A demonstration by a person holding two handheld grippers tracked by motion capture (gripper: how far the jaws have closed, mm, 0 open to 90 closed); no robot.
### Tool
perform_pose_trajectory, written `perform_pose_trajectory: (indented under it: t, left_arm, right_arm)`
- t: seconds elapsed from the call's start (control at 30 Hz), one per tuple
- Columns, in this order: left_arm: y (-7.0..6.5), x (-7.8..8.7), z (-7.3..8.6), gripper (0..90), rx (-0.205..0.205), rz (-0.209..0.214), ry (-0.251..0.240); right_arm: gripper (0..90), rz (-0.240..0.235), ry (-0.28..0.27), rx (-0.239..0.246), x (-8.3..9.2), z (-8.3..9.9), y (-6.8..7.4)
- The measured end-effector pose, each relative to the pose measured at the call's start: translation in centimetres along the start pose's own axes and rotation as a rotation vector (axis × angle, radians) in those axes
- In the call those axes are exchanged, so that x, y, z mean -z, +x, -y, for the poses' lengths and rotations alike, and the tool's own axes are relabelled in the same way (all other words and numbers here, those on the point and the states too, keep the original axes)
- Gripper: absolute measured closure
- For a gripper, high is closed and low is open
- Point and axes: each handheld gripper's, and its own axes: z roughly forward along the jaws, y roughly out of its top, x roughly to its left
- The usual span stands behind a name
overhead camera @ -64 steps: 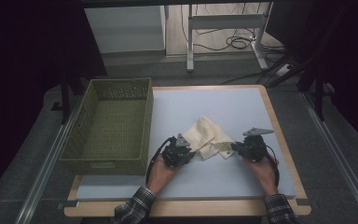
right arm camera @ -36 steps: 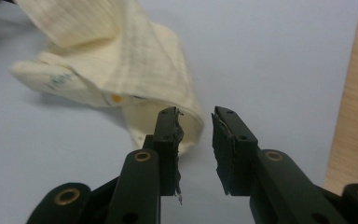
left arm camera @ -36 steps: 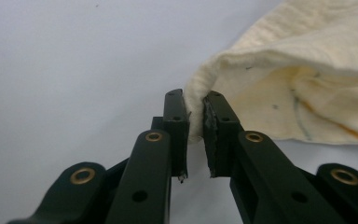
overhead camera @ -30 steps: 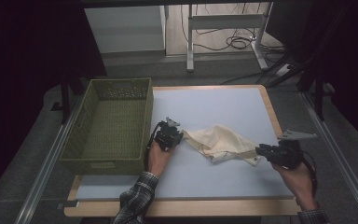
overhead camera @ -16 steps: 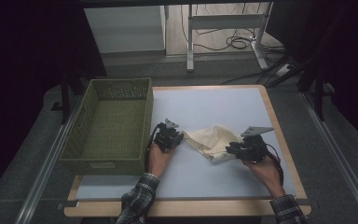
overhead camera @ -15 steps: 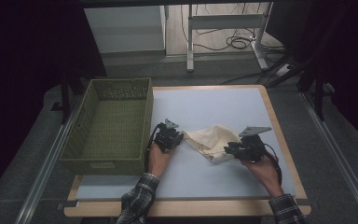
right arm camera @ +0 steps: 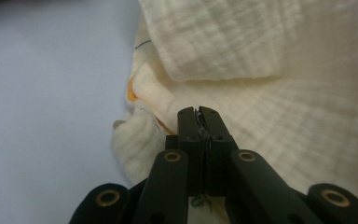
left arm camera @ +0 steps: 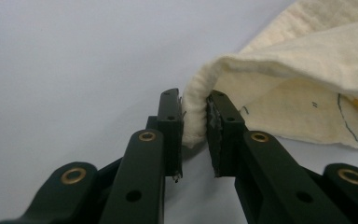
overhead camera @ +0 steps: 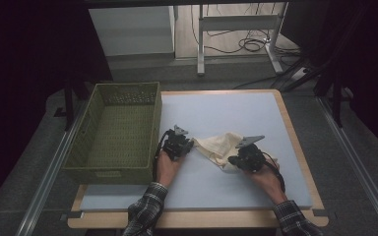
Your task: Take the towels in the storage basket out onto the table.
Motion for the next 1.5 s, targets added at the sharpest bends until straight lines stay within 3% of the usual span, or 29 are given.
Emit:
perform_pose_trajectory:
  t: [0.17,0.4,0.53,0.67,0.83,0.87,0.9,0.93,0.97,1.0,1.03,1.07,1.2,1.27,1.4,1.5]
  left_arm:
    - [0.0,0.0,-0.1,79.0,0.049,-0.002,-0.009]
    - [-0.2,0.3,-1.6,82.3,0.036,-0.028,-0.035]
    - [-0.4,0.4,-3.3,82.7,0.015,-0.041,-0.048]
    - [-0.6,-0.1,-5.2,82.9,-0.03,-0.086,-0.033]
    - [0.4,0.0,-7.7,83.4,-0.047,-0.139,-0.042]
    - [0.4,0.0,-7.7,83.4,-0.047,-0.139,-0.042]
    - [0.9,0.0,-9.3,83.3,-0.052,-0.159,-0.051]
    - [0.9,0.0,-9.3,82.6,-0.052,-0.159,-0.051]
    - [1.2,-0.1,-10.4,78.7,-0.047,-0.164,-0.052]
    - [1.4,-0.4,-11.3,70.2,-0.025,-0.163,-0.047]
    - [1.3,-0.5,-11.6,61.5,-0.026,-0.174,-0.051]
    - [1.2,-0.6,-11.6,58.1,-0.034,-0.175,-0.052]
    - [0.3,-0.9,-10.4,50.2,-0.065,-0.151,-0.047]
    - [-0.3,-0.9,-9.6,49.4,-0.063,-0.107,-0.044]
    - [-2.1,-0.6,-8.1,49.0,-0.097,-0.028,-0.038]
    - [-3.5,-0.4,-7.0,46.2,-0.118,0.036,-0.016]
  right_arm:
    - [88.3,-0.002,-0.048,-0.029,1.8,-0.4,-0.8]
    - [88.3,0.043,-0.107,-0.06,5.2,-0.9,-3.0]
    - [88.3,0.07,-0.142,-0.105,7.0,-1.1,-5.2]
    - [88.3,0.08,-0.184,-0.175,8.4,-1.4,-7.6]
    - [88.3,0.135,-0.216,-0.231,9.9,-2.2,-10.6]
    - [88.3,0.135,-0.216,-0.231,9.9,-2.2,-10.6]
    - [88.3,0.152,-0.236,-0.255,10.4,-2.8,-11.9]
    - [87.9,0.166,-0.247,-0.27,10.6,-3.2,-12.6]
    - [86.5,0.175,-0.264,-0.296,10.7,-3.6,-13.3]
    - [83.2,0.184,-0.269,-0.311,10.8,-3.7,-13.8]
    - [79.1,0.202,-0.261,-0.332,10.7,-3.9,-14.2]
    - [78.5,0.219,-0.251,-0.337,10.7,-3.9,-14.5]
    - [76.9,0.212,-0.232,-0.313,10.7,-2.9,-14.4]
    - [75.9,0.203,-0.217,-0.306,10.6,-2.0,-14.0]
    - [74.7,0.179,-0.192,-0.28,10.3,-0.1,-12.8]
    - [73.7,0.157,-0.196,-0.288,10.3,1.1,-11.8]
